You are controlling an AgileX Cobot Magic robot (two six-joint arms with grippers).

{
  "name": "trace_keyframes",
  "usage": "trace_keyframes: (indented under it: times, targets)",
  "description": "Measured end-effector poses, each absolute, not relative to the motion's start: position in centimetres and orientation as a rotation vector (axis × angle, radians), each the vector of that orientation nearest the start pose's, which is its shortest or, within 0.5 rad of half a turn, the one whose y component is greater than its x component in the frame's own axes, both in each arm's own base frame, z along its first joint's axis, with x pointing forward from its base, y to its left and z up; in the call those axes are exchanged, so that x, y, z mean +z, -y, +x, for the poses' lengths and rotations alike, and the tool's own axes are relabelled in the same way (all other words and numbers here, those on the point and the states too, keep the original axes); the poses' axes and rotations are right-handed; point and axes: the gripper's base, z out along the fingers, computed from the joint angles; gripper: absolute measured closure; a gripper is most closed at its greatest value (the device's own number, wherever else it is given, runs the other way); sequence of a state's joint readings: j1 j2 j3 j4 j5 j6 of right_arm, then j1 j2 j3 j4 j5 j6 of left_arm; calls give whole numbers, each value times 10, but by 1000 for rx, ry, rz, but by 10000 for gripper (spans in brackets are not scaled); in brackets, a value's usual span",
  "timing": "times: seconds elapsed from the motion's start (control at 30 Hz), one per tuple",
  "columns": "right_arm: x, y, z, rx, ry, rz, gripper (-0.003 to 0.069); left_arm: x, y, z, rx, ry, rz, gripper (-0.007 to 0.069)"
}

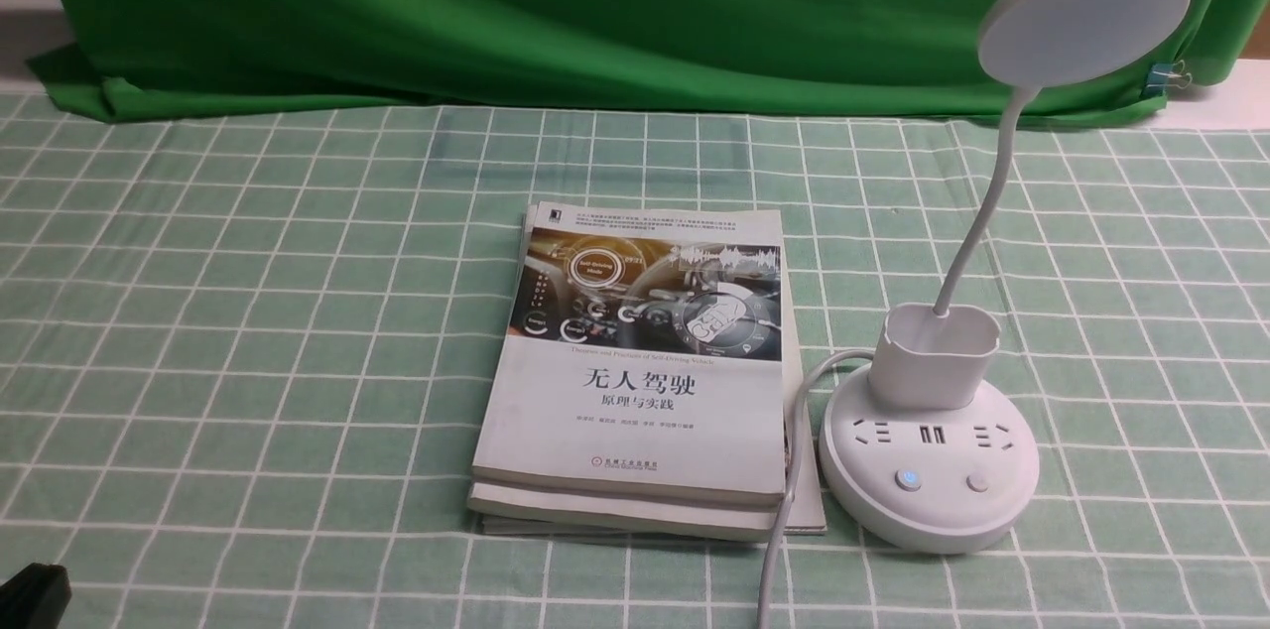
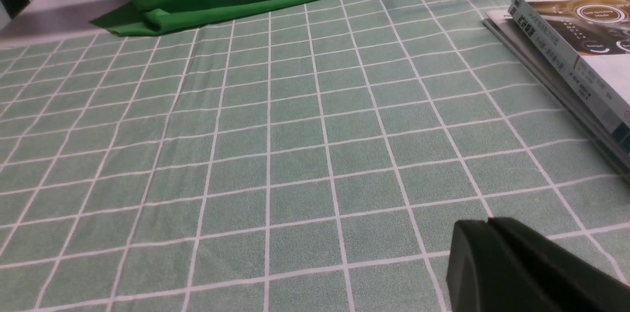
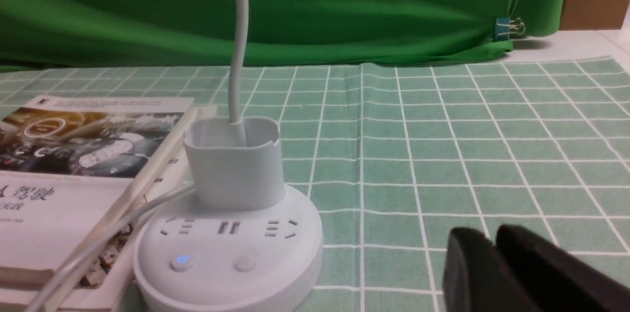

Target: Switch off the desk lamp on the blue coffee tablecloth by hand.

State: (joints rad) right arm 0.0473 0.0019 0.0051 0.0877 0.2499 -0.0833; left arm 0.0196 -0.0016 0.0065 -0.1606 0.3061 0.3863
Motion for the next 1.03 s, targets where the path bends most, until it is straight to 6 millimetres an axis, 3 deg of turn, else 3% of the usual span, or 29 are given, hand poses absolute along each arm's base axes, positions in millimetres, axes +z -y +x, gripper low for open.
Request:
trace_keyframes:
  times: [1.03]
  targets:
    - [189, -5, 55, 59, -1739, -50, 523, 184, 3, 54, 138, -1778, 225, 624]
